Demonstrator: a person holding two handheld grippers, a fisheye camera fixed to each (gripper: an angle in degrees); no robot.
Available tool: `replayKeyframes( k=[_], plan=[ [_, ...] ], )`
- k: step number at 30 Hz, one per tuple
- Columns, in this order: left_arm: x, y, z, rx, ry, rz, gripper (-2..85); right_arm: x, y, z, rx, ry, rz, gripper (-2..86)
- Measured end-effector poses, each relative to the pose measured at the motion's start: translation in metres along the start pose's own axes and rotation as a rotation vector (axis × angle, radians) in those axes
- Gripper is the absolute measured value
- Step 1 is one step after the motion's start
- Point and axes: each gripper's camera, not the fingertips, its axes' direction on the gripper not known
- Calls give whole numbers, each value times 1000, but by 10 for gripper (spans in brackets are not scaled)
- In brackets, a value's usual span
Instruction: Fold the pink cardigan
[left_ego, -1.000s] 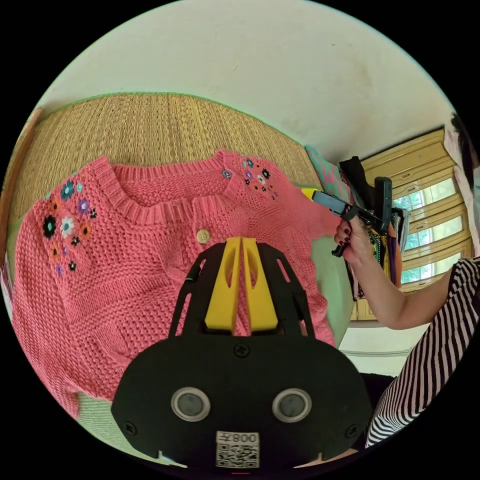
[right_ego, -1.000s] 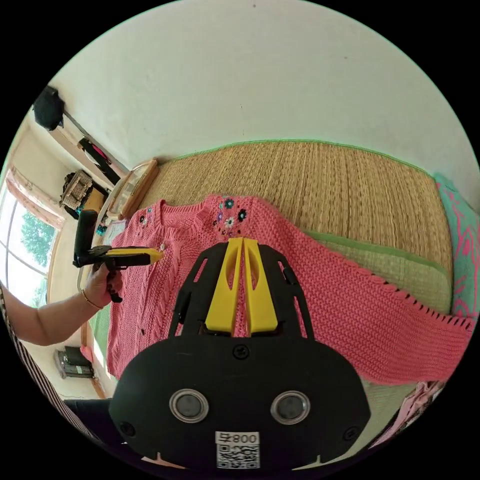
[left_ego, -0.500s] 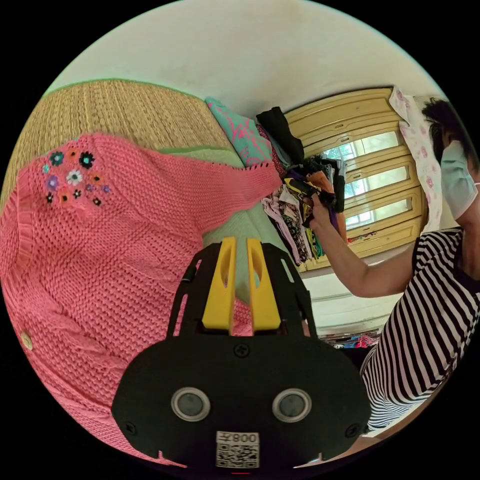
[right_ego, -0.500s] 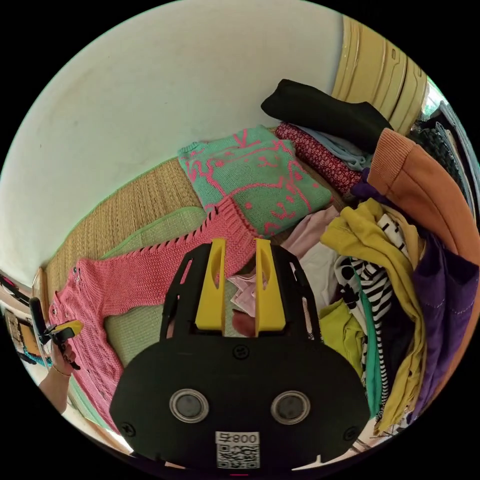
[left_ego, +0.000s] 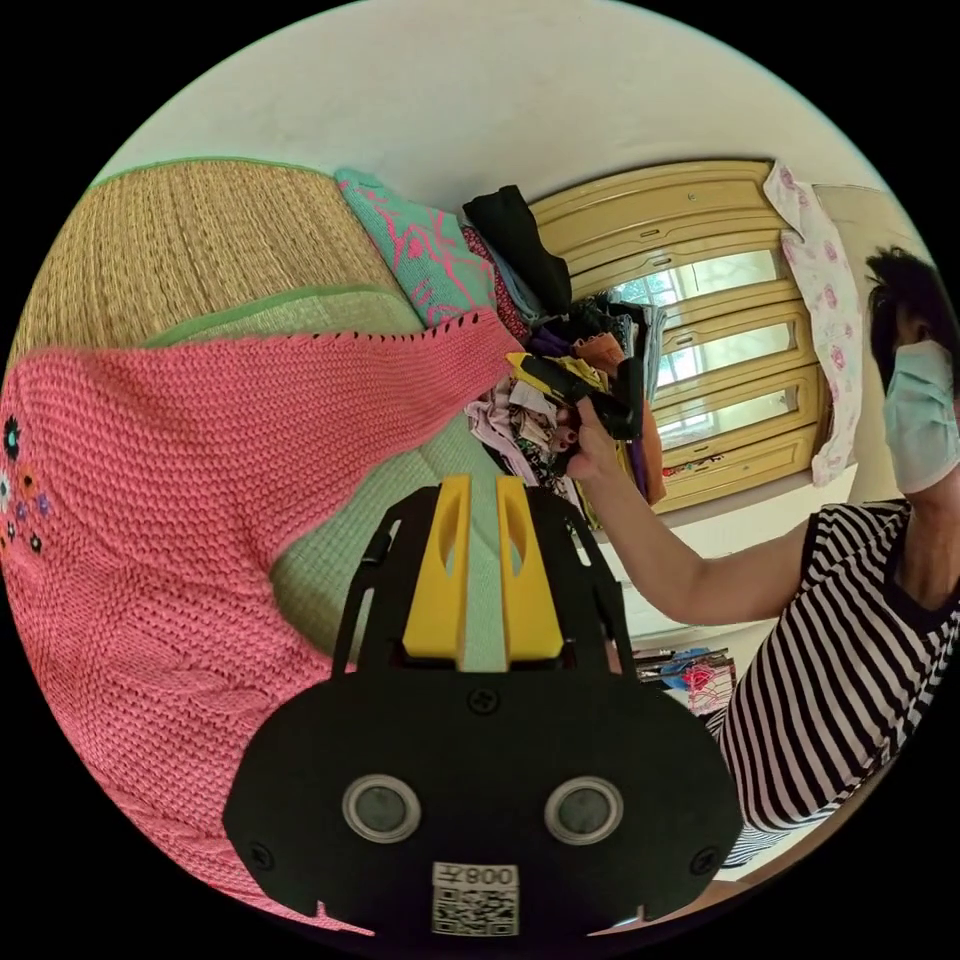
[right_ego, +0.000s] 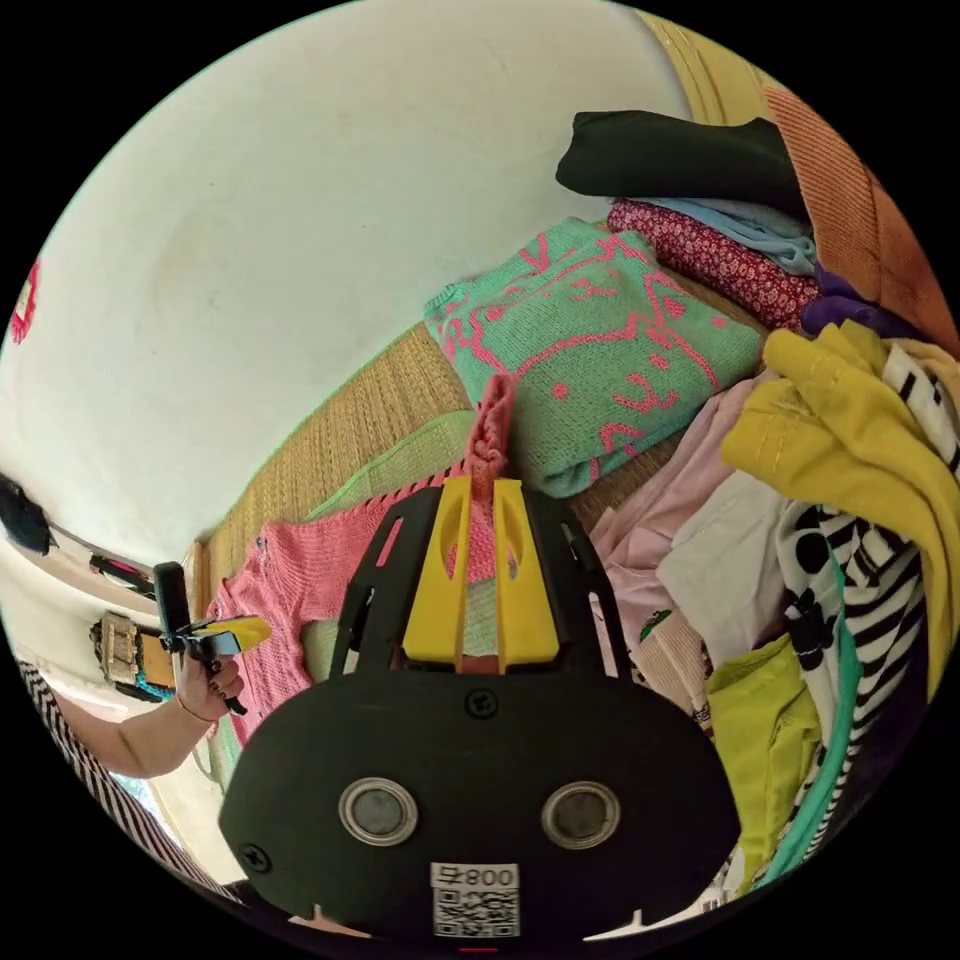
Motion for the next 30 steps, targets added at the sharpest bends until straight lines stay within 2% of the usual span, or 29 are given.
replayKeyframes(
  k=[4, 8, 12, 14, 20, 30],
  plan=[
    [6, -26, 2, 67, 89, -17, 97, -57, 29, -3, -18, -135, -136, 42],
    [1, -44, 2, 52, 111, -53, 130, -100, 47, 5, -76, -193, -226, 41],
    [-12, -30, -11, 75, 140, -140, 106, -135, 65, 19, -141, -253, -284, 37],
    [-17, -9, -24, 102, 123, -159, 70, -146, 71, 22, -163, -300, -288, 35],
    [-13, 52, -85, 221, 115, -151, 43, -202, 83, 27, -218, -460, -357, 33],
    [14, 182, -230, 459, -79, -177, 34, -386, 109, 58, -336, -742, -600, 30]
  ],
)
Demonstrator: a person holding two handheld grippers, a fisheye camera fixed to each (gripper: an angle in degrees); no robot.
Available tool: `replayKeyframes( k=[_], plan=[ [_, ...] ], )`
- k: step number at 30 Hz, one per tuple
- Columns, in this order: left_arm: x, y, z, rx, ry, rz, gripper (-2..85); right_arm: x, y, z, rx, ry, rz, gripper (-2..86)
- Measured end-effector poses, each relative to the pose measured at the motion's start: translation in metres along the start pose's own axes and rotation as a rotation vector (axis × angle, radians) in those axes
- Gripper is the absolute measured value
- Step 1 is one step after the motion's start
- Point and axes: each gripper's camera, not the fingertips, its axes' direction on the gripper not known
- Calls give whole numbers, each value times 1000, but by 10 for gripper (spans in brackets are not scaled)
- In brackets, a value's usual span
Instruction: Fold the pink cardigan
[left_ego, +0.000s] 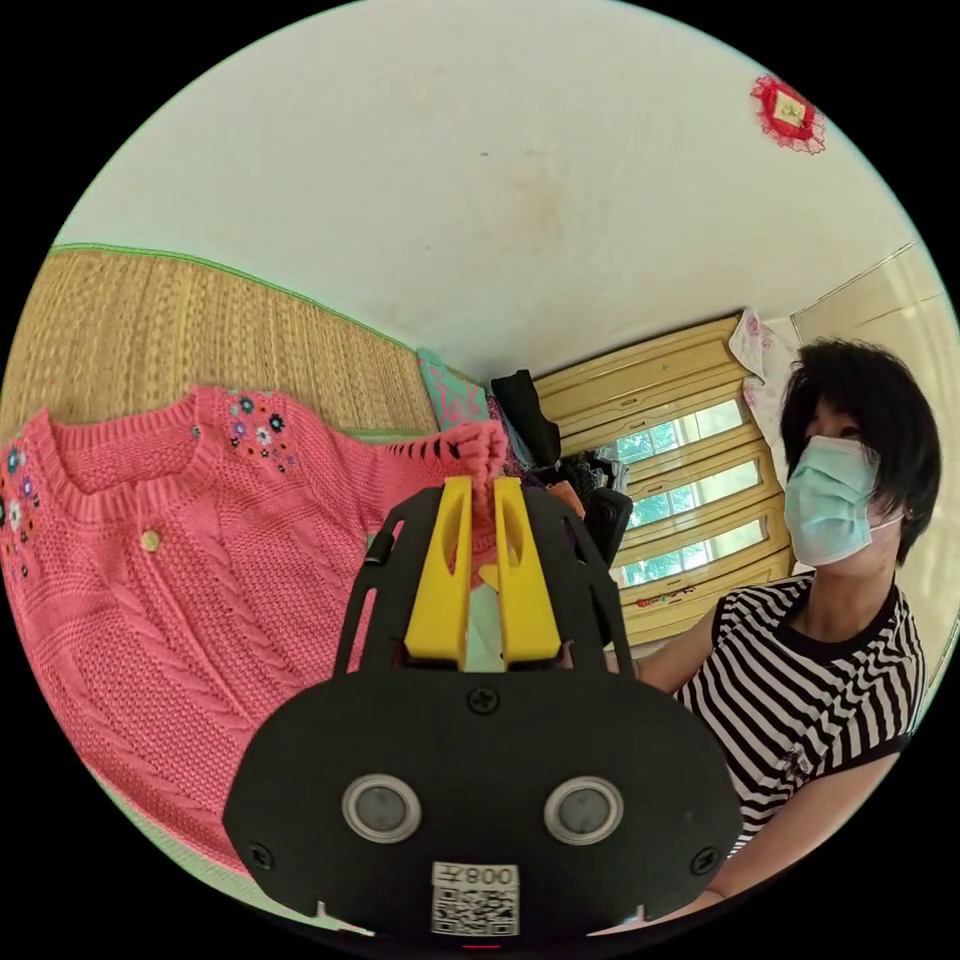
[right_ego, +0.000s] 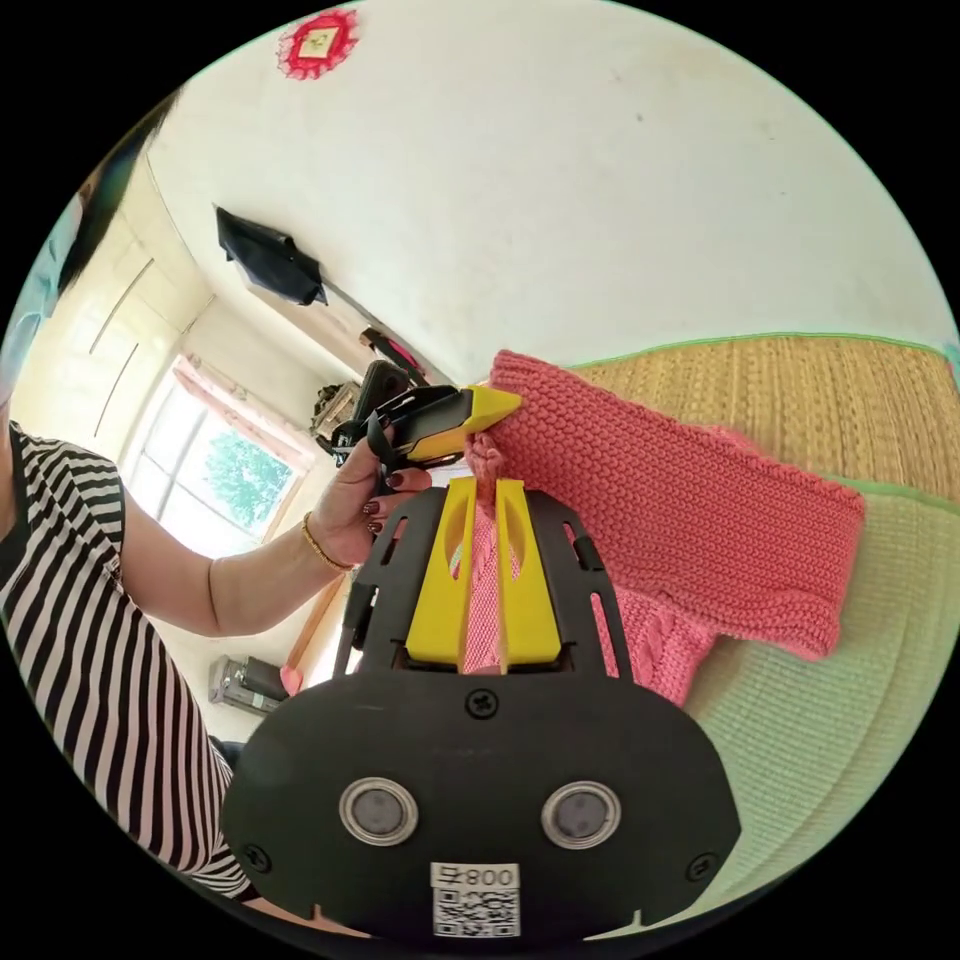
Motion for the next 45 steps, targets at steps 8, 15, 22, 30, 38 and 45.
replayKeyframes(
  k=[8, 15, 22, 30, 38, 45],
  plan=[
    [-49, 92, -124, 141, -154, -155, 35, -64, -31, 132, -192, -113, -73, 28],
    [-93, 155, -180, 191, -198, -239, 35, -105, -47, 225, -333, -121, -106, 29],
    [-158, 202, -210, 176, -259, -325, 40, -124, -56, 318, -475, -13, -135, 33],
    [-209, 243, -235, 142, -416, -411, 60, -139, -50, 401, -629, 68, -164, 52],
    [-199, 270, -252, 204, -500, -291, 18, -165, -64, 425, -644, -2, -145, 37],
    [-229, 291, -261, 160, -517, -339, 4, -161, -94, 361, -522, 120, -105, 6]
  ],
)
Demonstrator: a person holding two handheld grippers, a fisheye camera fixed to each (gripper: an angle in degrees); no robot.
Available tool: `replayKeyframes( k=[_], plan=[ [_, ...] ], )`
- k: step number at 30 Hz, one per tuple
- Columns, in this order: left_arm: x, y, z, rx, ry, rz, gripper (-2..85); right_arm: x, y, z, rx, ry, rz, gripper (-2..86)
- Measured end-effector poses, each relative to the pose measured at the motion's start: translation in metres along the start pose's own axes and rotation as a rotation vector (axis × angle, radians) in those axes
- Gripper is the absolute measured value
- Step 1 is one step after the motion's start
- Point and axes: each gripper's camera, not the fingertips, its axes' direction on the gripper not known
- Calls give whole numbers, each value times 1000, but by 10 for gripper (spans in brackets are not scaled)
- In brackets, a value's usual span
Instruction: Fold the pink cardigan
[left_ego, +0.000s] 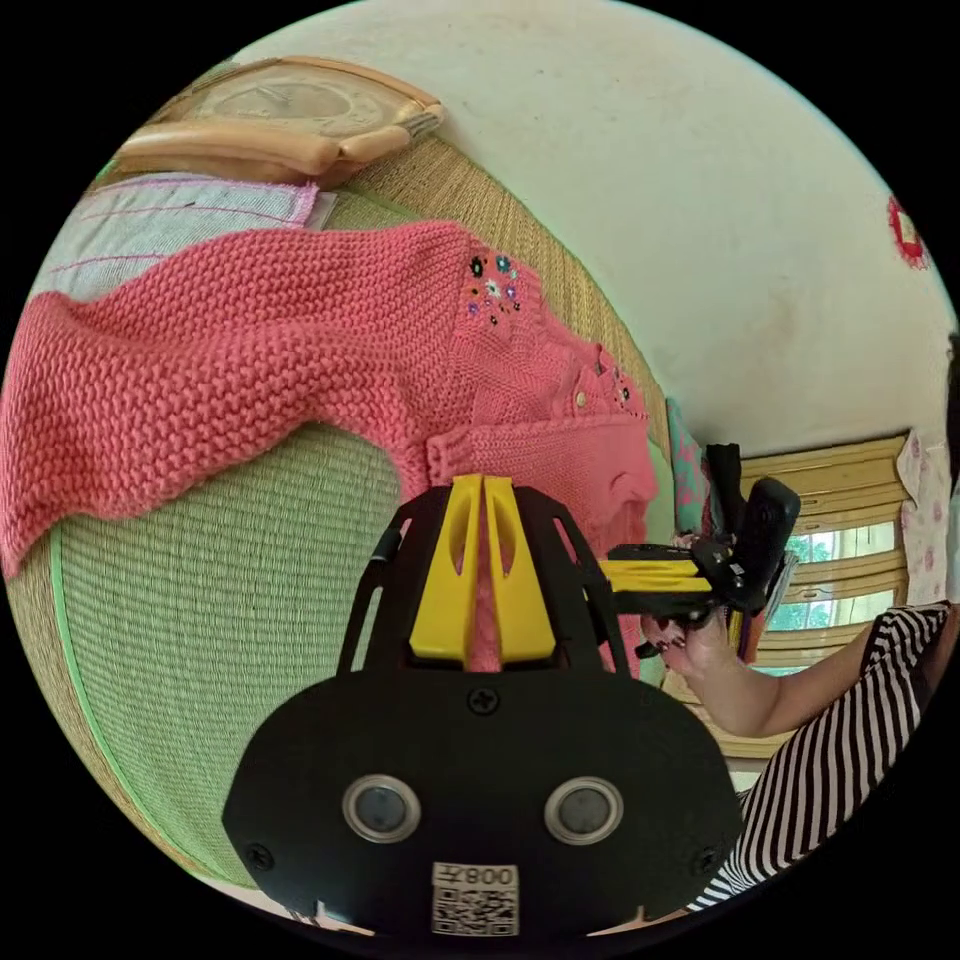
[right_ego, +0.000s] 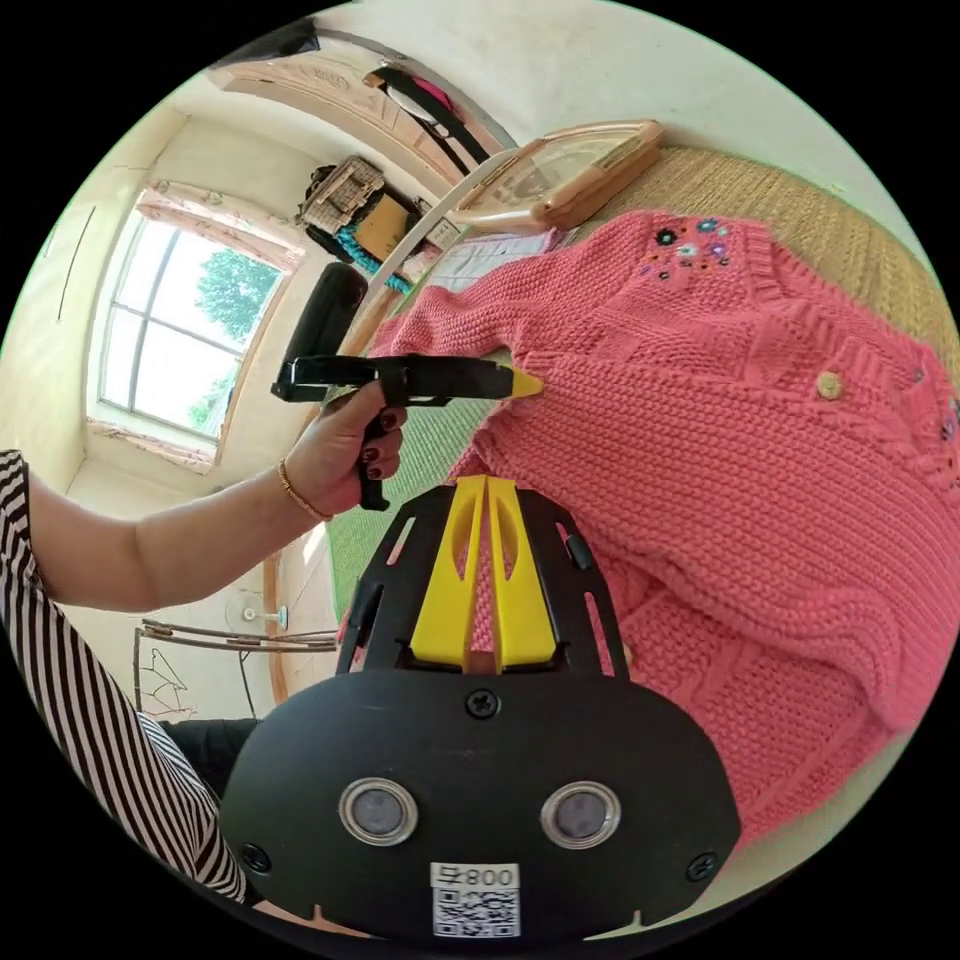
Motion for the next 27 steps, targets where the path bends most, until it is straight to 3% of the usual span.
replayKeyframes(
  k=[4, 7, 9, 12, 14, 16, 18, 22, 25, 27],
  plan=[
    [-5, 7, 4, -66, -43, 76, 3, 61, 25, -66, 133, 215, 217, 2],
    [-24, 13, 11, -115, -68, 65, 2, 100, 38, -70, 82, 264, 359, 1],
    [-30, 16, 1, -88, -67, 46, 2, 102, 40, -74, 89, 169, 351, 1],
    [-28, 21, -15, -26, -75, 100, 3, 88, 37, -93, 145, 324, 324, 1],
    [-39, 21, -6, -91, -102, 107, 3, 95, 38, -104, 193, 393, 361, 1],
    [-54, 22, 9, -189, -137, 101, 3, 127, 38, -93, 138, 331, 451, 1],
    [-65, 26, 3, -142, -82, 67, 3, 134, 37, -97, 185, 210, 462, 1],
    [-80, 41, -13, -72, -48, 62, 3, 110, 19, -101, 181, 324, 391, 1],
    [-101, 50, -2, -178, -26, 31, 4, 118, 2, -78, 85, 303, 402, 1],
    [-109, 55, -15, -115, -1, 13, 5, 106, -8, -86, 120, 304, 357, 1]
  ],
)
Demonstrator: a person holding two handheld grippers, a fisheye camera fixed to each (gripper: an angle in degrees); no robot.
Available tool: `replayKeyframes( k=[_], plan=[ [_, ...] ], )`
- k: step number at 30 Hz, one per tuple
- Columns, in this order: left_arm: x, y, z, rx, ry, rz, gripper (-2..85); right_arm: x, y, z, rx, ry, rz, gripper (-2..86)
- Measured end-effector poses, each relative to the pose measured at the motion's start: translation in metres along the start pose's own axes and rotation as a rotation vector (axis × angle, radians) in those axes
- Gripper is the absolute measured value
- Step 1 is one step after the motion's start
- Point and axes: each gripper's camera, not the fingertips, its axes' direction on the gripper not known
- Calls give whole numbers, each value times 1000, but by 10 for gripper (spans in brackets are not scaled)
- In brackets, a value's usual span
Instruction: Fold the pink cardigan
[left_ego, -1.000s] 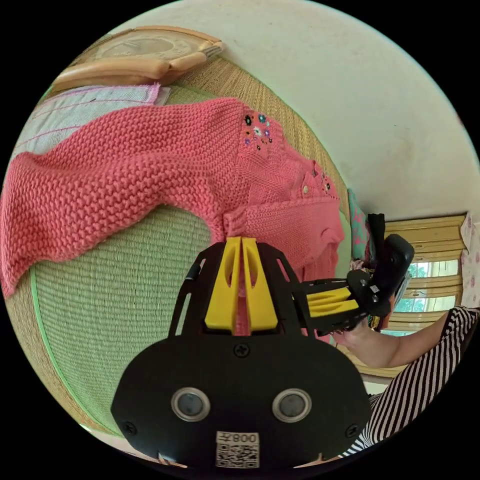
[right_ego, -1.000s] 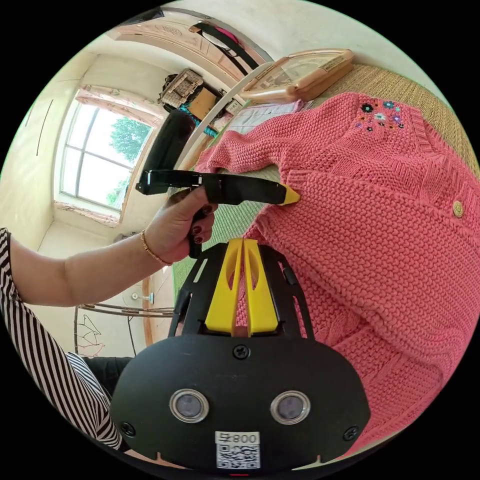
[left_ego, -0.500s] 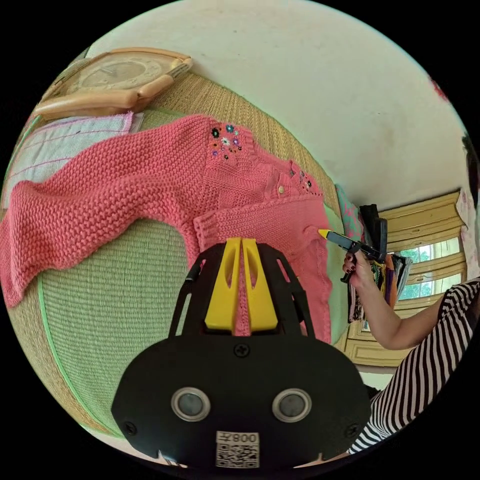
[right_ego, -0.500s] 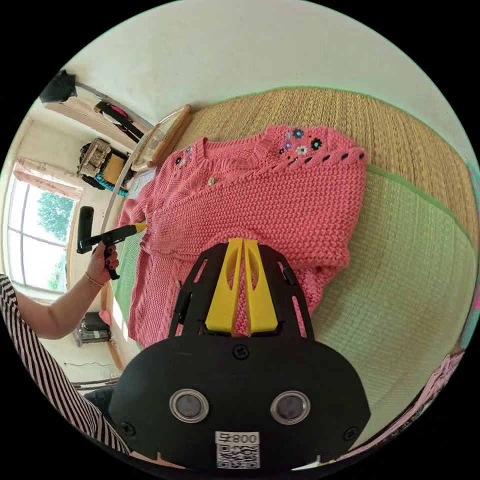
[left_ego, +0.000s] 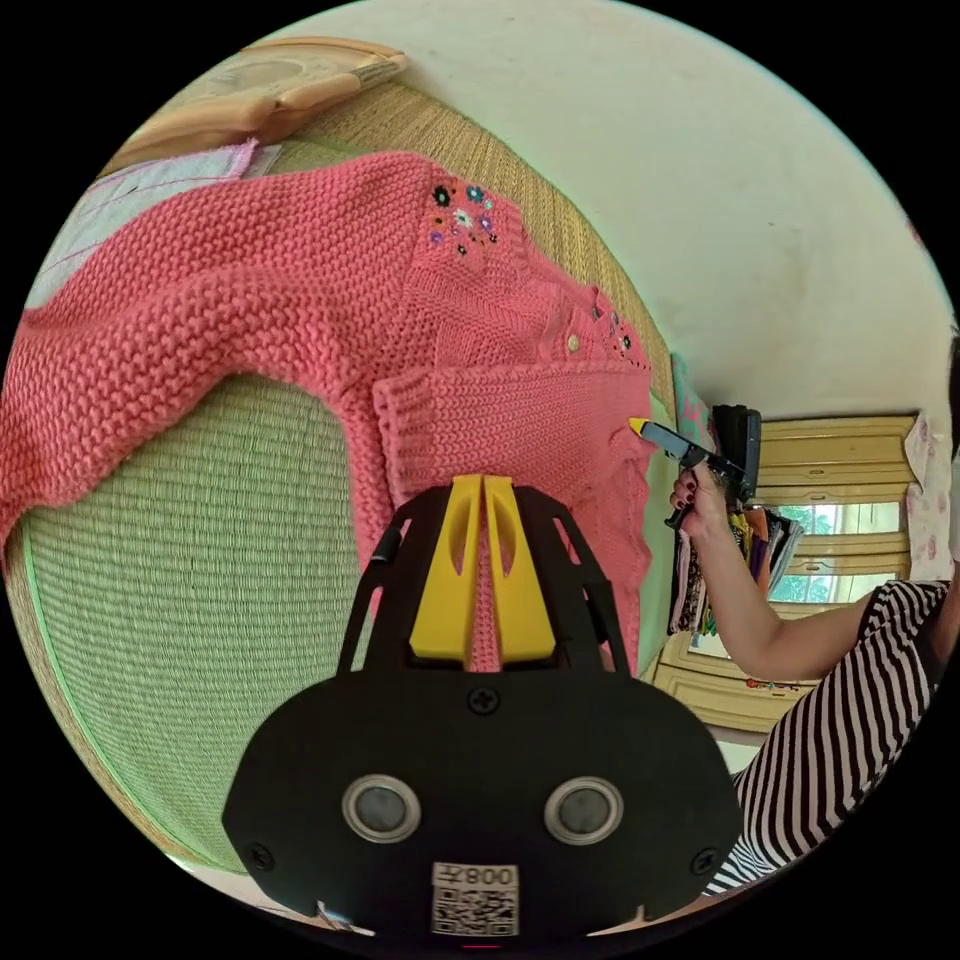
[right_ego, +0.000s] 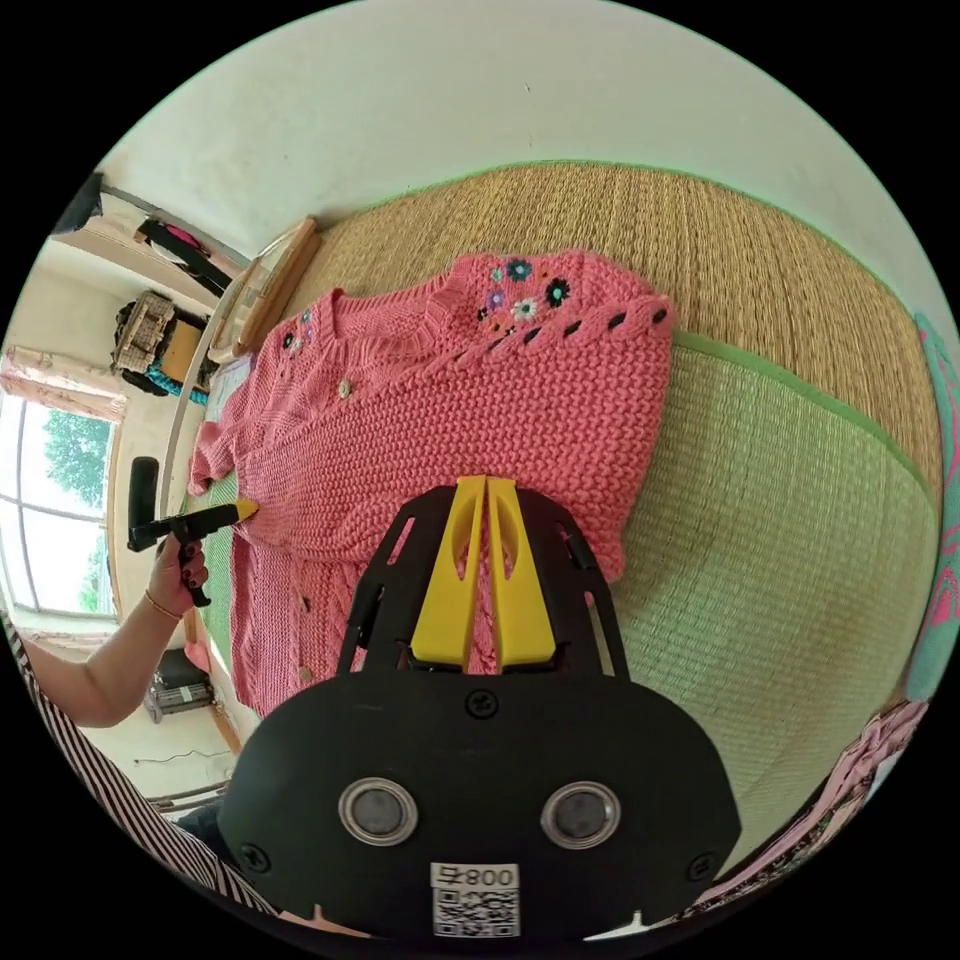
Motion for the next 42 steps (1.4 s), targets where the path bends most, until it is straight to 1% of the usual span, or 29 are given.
replayKeyframes(
  k=[3, 6, 10, 11, 12, 14, 15, 17, 20, 24, 31, 33, 36, 38, 39, 41, 42],
  plan=[
    [-12, 18, -25, 112, 21, -5, 8, -38, -11, -12, 60, -20, -101, 1],
    [-44, 48, -53, 236, 73, -111, 17, -83, -24, 12, -12, -116, -228, 1],
    [-108, 108, -104, 463, 127, -353, 61, -141, -37, 60, -150, -219, -379, 2],
    [-126, 126, -119, 529, 132, -421, 74, -147, -38, 65, -157, -230, -392, 2],
    [-136, 134, -127, 559, 127, -456, 80, -158, -40, 73, -165, -247, -414, 2],
    [-171, 167, -154, 658, 77, -599, 94, -171, -44, 84, -186, -259, -437, 2],
    [-179, 174, -160, 683, 66, -632, 96, -177, -46, 91, -193, -265, -442, 2],
    [-211, 199, -176, 769, 79, -749, 103, -185, -50, 100, -212, -284, -457, 2],
    [-236, 216, -184, 835, 98, -845, 108, -195, -54, 118, -252, -274, -480, 2],
    [-249, 220, -188, 830, 55, -891, 105, -201, -54, 145, -318, -242, -498, 2],
    [-245, 226, -182, 809, 46, -893, 52, -179, -56, 157, -318, -267, -449, 3],
    [-232, 226, -183, 830, 50, -835, 46, -173, -57, 159, -327, -266, -444, 4],
    [-195, 211, -188, 844, 108, -650, 41, -158, -58, 159, -339, -281, -420, 8],
    [-147, 185, -187, 797, 125, -448, 39, -144, -58, 153, -330, -294, -389, 13],
    [-133, 178, -186, 781, 128, -394, 38, -133, -58, 147, -312, -311, -353, 20],
    [-75, 151, -173, 715, 146, -186, 36, -114, -58, 131, -266, -380, -310, 37],
    [-60, 146, -167, 700, 157, -136, 36, -100, -59, 118, -220, -441, -270, 51]
  ],
)
